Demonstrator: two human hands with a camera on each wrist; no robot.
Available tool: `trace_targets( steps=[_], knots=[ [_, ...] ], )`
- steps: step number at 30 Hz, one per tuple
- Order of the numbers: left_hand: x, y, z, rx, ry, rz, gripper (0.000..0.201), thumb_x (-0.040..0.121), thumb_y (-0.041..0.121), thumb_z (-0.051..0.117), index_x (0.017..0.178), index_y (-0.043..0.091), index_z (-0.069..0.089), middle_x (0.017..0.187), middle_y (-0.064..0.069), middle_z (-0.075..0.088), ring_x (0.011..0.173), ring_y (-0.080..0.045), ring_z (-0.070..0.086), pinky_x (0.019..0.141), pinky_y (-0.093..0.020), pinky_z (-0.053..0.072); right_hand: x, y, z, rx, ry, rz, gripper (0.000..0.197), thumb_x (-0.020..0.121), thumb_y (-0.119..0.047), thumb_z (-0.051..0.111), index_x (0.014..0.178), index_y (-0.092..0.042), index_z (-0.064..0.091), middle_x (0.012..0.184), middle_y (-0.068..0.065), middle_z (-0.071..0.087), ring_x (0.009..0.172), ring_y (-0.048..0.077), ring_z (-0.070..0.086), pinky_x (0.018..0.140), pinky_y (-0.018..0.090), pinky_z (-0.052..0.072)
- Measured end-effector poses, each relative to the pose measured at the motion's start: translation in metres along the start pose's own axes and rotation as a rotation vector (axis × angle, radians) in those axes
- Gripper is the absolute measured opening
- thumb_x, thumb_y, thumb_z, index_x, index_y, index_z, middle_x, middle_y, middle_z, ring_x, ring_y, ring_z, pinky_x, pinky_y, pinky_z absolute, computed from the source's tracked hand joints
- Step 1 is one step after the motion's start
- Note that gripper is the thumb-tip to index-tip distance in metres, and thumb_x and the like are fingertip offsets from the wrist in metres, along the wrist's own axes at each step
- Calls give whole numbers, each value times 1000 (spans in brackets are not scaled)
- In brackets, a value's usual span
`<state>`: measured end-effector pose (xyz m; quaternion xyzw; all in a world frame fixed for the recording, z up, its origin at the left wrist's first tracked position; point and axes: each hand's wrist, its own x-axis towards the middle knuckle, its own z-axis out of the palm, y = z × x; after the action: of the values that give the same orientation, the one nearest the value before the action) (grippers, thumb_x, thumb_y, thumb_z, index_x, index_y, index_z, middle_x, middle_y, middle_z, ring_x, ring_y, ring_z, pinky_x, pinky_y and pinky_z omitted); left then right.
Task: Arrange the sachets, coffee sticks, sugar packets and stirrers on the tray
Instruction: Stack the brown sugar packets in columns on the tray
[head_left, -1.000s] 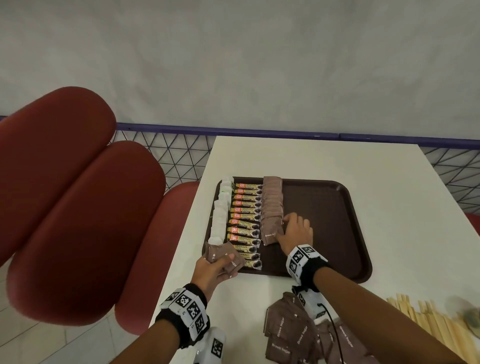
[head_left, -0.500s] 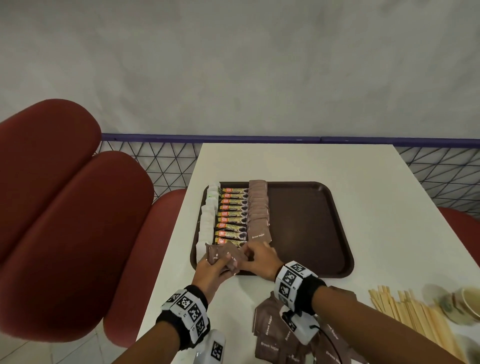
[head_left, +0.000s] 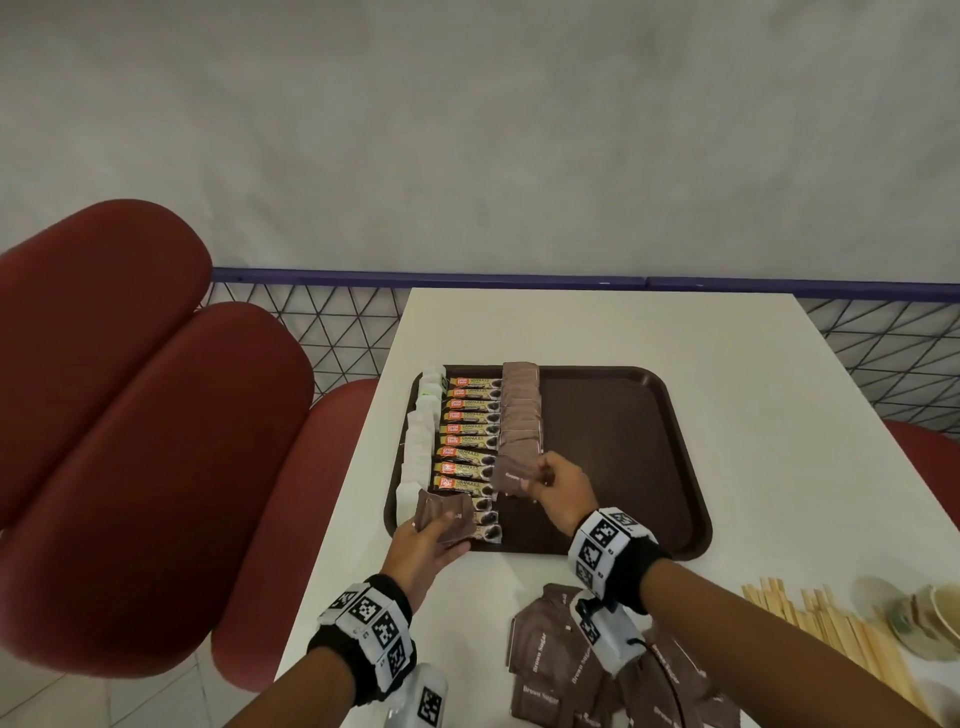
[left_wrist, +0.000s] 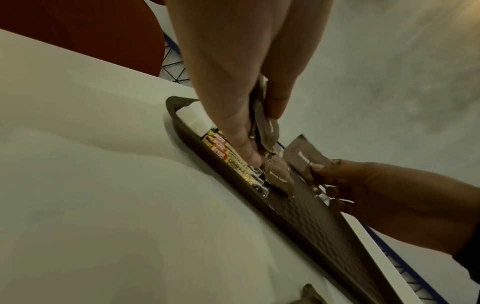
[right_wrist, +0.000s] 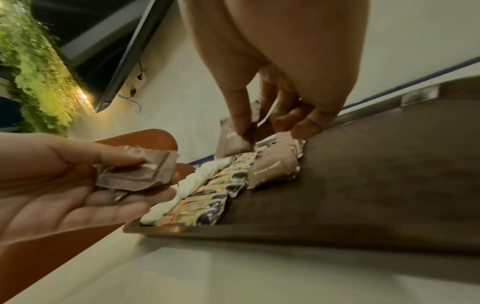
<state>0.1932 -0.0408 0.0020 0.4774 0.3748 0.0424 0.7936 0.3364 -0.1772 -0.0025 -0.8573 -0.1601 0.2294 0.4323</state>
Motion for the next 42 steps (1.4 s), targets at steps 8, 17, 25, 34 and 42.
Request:
trace_targets(
  steps=[8, 17, 25, 34, 42],
  knots=[
    [1, 3, -11, 25, 77, 42, 39, 87, 9, 62, 124, 5, 54, 112, -11, 66, 100, -23, 65, 76, -29, 55, 23, 10, -10, -158, 48, 136, 22, 84, -27, 65, 103, -19, 64, 106, 9, 65, 108, 29, 54, 95, 42, 45],
    [4, 6, -14, 62, 93, 66, 32, 81, 4, 67, 113, 3, 60, 88, -5, 72, 73, -16, 71, 62, -26, 57, 30, 7, 8, -362, 32, 166, 11, 84, -27, 61, 95, -27, 57, 112, 7, 61, 107, 28, 54, 95, 34, 41],
    [8, 4, -20, 41, 105, 55, 37, 86, 6, 61, 122, 2, 55, 107, -17, 67, 86, -23, 67, 65, -26, 56, 29, 6, 18, -769, 115, -27, 36, 89, -31, 54, 120, -15, 46, 125, 5, 54, 119, 24, 43, 99, 34, 34],
    [7, 5, -15, 64, 76, 79, 33, 81, -1, 66, 113, 2, 59, 105, -14, 67, 94, -27, 66, 74, -31, 56, 14, -2, 16, -666, 204, -91, 45, 89, -37, 54, 123, -13, 40, 124, 7, 47, 115, 23, 42, 95, 32, 40],
    [2, 7, -6, 70, 36, 123, 23, 81, 0, 66, 102, 7, 61, 104, -14, 68, 91, -24, 66, 71, -29, 57, -5, -14, 19, -163, -161, -165, 31, 93, -36, 50, 113, -13, 54, 110, 4, 54, 112, 21, 44, 90, 28, 36]
  ],
)
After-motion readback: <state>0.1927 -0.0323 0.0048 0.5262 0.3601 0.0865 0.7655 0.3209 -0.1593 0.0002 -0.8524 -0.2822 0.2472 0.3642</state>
